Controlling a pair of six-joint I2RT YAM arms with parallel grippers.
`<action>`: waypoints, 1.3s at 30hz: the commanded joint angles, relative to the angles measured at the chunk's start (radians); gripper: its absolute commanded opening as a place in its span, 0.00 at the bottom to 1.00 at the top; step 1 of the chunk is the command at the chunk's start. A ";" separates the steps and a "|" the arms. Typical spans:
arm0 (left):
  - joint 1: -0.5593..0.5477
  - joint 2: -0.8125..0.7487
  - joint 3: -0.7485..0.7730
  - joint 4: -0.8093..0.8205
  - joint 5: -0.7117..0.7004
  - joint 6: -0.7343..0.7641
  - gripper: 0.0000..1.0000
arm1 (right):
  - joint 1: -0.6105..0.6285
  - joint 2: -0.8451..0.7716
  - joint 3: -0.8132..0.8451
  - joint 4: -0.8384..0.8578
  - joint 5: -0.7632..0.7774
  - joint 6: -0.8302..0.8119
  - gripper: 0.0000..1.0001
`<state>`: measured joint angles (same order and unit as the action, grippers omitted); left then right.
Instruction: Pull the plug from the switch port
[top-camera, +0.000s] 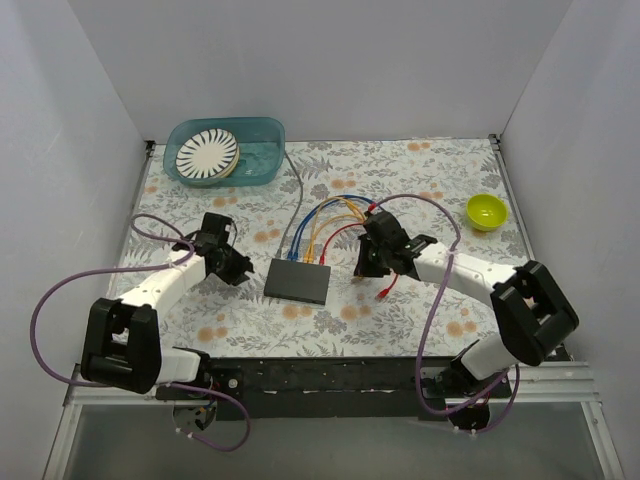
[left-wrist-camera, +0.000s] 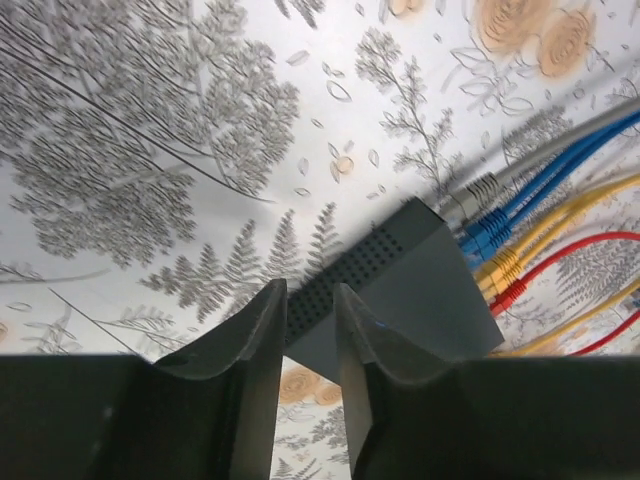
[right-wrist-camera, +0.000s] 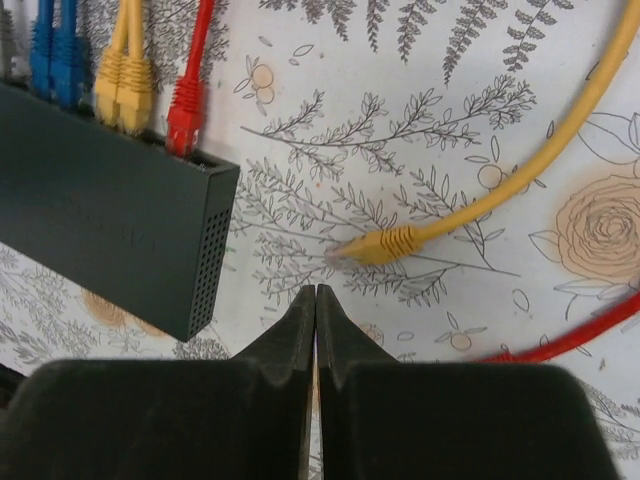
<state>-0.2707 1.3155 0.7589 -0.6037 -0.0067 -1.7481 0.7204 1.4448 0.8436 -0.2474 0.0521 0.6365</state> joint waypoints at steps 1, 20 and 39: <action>0.082 -0.015 -0.052 0.048 0.071 0.065 0.13 | -0.022 0.116 0.081 0.031 -0.113 0.019 0.01; -0.118 0.114 -0.079 0.194 0.217 0.118 0.00 | 0.013 0.374 0.239 0.033 -0.210 -0.050 0.01; -0.203 -0.079 0.053 -0.033 -0.019 0.029 0.07 | -0.079 0.360 0.539 -0.122 -0.061 -0.159 0.02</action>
<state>-0.4717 1.3586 0.7975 -0.5701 0.0246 -1.6707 0.6422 1.6897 1.2201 -0.3607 -0.0196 0.5125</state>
